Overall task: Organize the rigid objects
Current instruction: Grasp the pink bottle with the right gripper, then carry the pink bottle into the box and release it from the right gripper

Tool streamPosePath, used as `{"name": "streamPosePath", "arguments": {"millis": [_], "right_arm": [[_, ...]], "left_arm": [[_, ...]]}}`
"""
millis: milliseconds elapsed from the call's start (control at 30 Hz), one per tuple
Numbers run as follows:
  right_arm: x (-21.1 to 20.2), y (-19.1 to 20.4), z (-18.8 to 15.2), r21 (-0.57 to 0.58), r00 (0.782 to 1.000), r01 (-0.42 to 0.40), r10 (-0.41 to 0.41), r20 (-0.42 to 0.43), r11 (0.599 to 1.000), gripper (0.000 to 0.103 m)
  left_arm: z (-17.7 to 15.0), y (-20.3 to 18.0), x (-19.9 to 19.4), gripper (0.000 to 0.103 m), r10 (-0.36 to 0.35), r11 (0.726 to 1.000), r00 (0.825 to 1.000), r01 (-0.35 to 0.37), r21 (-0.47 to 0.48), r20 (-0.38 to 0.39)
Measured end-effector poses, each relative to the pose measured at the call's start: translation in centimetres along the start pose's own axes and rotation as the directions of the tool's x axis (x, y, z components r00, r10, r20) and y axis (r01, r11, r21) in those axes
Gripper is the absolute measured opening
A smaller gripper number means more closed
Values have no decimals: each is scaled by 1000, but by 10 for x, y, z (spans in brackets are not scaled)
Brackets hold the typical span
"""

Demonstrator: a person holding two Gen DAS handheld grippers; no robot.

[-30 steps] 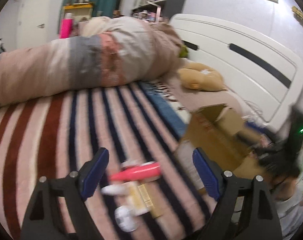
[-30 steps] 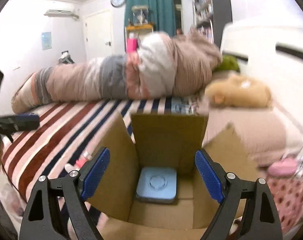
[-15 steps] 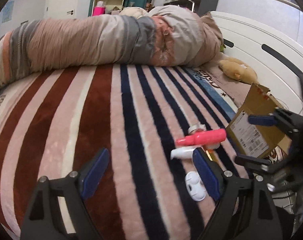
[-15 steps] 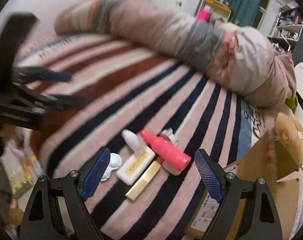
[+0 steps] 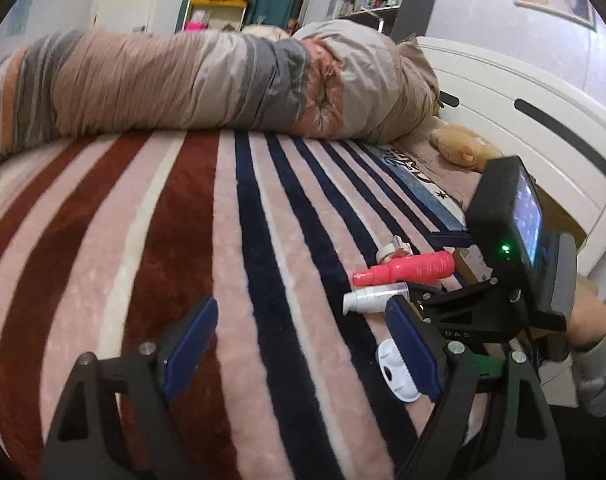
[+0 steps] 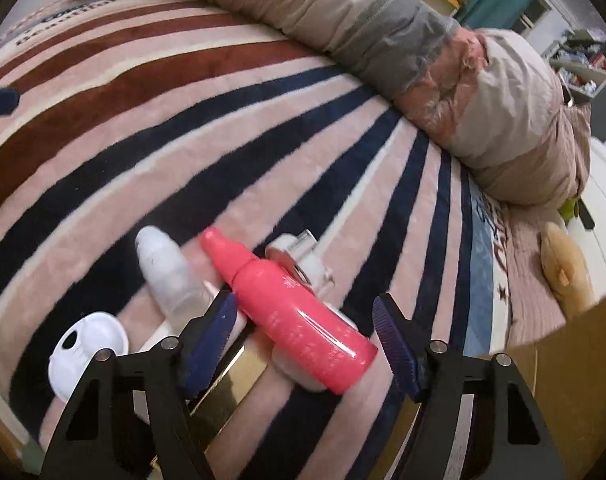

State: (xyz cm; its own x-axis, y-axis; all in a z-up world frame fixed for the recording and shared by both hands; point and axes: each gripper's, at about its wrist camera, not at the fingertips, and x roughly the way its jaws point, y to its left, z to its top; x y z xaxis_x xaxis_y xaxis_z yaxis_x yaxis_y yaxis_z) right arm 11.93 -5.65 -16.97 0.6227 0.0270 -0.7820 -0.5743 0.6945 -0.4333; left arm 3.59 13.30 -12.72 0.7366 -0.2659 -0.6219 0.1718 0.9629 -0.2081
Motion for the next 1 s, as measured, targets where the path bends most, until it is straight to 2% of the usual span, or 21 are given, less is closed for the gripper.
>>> {"name": "streamPosePath", "arguments": {"millis": [67, 133, 233, 300, 333, 367, 433, 567, 767, 900, 1000], "right_arm": [[4, 3, 3, -17, 1000, -15, 15, -15, 1000, 60], [9, 3, 7, -39, 998, -19, 17, -53, 999, 60], [14, 2, 11, -65, 993, -7, -1, -116, 998, 58], [24, 4, 10, -88, 984, -14, -2, -179, 996, 49], [29, 3, 9, -79, 980, -26, 10, -196, 997, 37], [31, 3, 8, -63, 979, -39, 26, -202, 997, 33], [28, 7, 8, -65, 983, -29, 17, -182, 997, 26], [16, 11, 7, -42, 988, -70, 63, -140, 997, 26], [-27, 7, 7, 25, 991, -132, 132, -8, 991, 26], [-69, 1, 6, 69, 965, -244, 236, 112, 967, 26], [-103, -8, 3, 90, 922, -345, 320, 219, 934, 26]], "left_arm": [[1, -4, 2, 90, 23, 999, 1000, -23, 35, -10], [1, -4, 2, 94, 31, 999, 999, -31, 42, -13], [1, -4, -1, 96, -7, 1000, 1000, 8, 26, -18], [2, -5, -3, 96, -18, 1000, 1000, 18, 19, -20], [2, -5, -3, 96, -17, 1000, 1000, 18, 17, -21], [3, -5, -3, 96, -15, 1000, 1000, 15, 14, -24], [3, -5, -4, 96, -16, 1000, 999, 17, 10, -29], [5, -5, -5, 96, -61, 998, 997, 61, -6, -41], [15, -14, -6, 96, -150, 988, 988, 149, -31, -43], [33, -31, -12, 96, -257, 966, 966, 257, -38, -7], [53, -48, -16, 94, -327, 944, 945, 328, -36, 25]]}}
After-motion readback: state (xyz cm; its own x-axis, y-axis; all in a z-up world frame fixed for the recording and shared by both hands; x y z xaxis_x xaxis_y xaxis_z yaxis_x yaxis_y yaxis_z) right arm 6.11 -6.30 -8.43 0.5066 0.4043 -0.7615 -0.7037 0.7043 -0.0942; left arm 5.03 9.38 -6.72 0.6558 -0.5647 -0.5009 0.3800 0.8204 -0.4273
